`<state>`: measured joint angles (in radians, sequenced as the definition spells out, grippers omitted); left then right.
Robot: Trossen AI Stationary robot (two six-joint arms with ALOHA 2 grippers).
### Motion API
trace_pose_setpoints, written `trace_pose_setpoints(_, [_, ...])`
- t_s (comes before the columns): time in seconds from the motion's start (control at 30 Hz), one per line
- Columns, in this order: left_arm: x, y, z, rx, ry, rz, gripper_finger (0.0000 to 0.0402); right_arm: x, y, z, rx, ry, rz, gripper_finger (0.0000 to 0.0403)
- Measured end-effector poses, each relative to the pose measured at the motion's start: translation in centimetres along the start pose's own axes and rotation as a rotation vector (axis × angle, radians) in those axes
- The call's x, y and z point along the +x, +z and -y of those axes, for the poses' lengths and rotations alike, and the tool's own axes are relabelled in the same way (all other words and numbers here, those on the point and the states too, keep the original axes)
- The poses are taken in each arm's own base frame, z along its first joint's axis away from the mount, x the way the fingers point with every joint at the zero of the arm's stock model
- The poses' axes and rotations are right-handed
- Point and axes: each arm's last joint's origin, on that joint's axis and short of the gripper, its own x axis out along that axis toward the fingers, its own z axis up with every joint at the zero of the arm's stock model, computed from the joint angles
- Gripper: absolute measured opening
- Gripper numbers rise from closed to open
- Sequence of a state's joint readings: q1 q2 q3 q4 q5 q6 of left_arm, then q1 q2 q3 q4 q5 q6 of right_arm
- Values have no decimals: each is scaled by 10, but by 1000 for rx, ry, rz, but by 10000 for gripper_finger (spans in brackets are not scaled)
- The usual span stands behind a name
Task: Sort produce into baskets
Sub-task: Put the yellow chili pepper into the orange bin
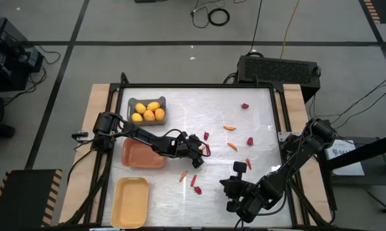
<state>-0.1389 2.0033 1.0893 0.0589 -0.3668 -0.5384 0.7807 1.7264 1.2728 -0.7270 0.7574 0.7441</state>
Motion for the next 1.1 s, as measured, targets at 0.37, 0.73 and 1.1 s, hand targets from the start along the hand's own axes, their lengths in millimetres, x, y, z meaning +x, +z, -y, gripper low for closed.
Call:
trace_pose_setpoints(0.37, [-23, 20, -2, 42, -36, 38, 136, 0, 0, 0, -2, -1, -1, 0])
trace_pose_setpoints(0.73, [-34, 24, -3, 83, -16, 31, 140, 0, 0, 0, -1, -2, -3, 0])
trace_pose_setpoints(1.1, [-16, 8, 0, 102, -35, -25, 219, 0, 0, 0, 2, 0, 0, 0])
